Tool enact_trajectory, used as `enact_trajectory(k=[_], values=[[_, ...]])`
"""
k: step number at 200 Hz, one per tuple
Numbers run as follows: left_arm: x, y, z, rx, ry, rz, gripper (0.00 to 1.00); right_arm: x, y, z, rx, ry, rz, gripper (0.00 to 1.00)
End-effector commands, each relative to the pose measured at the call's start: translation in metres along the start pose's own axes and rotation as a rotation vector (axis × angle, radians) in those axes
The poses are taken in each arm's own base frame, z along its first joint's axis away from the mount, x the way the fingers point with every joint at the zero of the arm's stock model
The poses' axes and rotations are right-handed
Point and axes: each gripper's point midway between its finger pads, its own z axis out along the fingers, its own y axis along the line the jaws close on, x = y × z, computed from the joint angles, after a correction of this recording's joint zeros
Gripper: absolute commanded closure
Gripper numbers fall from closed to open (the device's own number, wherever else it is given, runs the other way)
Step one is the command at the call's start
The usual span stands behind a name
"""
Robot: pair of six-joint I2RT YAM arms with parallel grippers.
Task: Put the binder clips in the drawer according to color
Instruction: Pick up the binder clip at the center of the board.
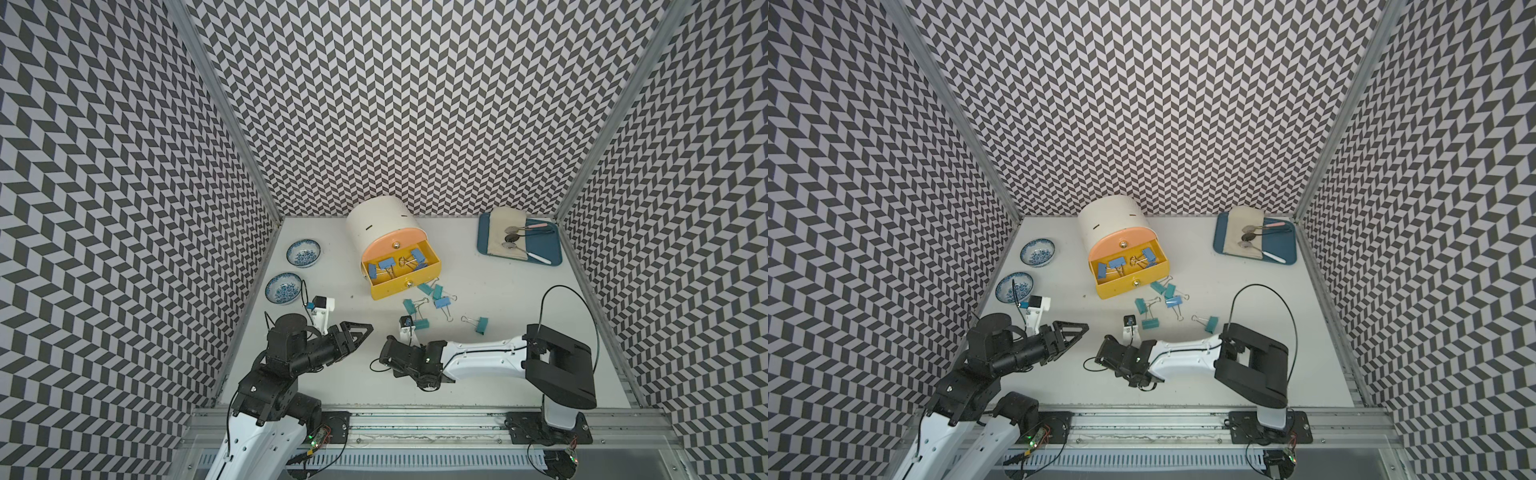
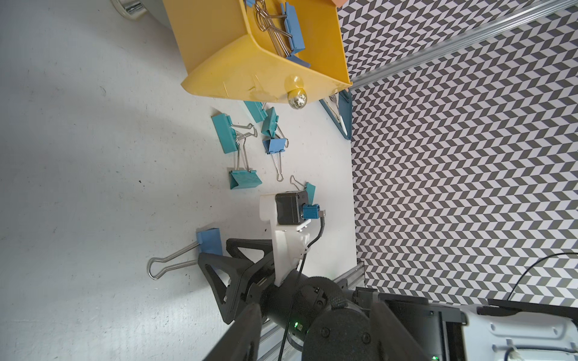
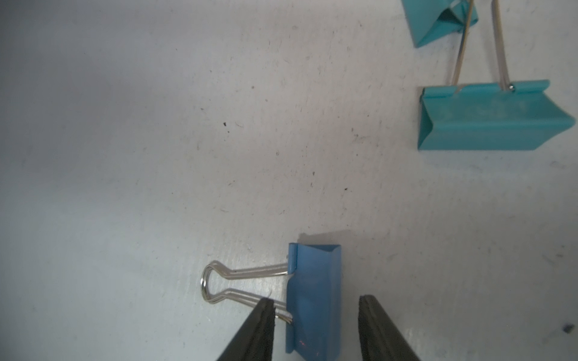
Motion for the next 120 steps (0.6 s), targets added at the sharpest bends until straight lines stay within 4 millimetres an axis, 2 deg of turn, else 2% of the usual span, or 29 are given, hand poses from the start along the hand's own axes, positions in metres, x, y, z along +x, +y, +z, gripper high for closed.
enact_trajectory(k=[1, 54, 120], values=[[-0.003, -0.011, -0.007, 0.022, -0.020, 0.027, 0.40, -0.007, 0.002, 0.005, 0.009, -0.018, 0.009, 0.52], [-0.003, -0.010, -0.007, 0.018, -0.020, 0.027, 0.40, -0.014, 0.010, 0.009, 0.001, -0.021, 0.002, 0.53], [-0.002, -0.009, -0.007, 0.018, -0.018, 0.029, 0.40, -0.006, 0.003, 0.015, 0.014, 0.002, -0.002, 0.58]])
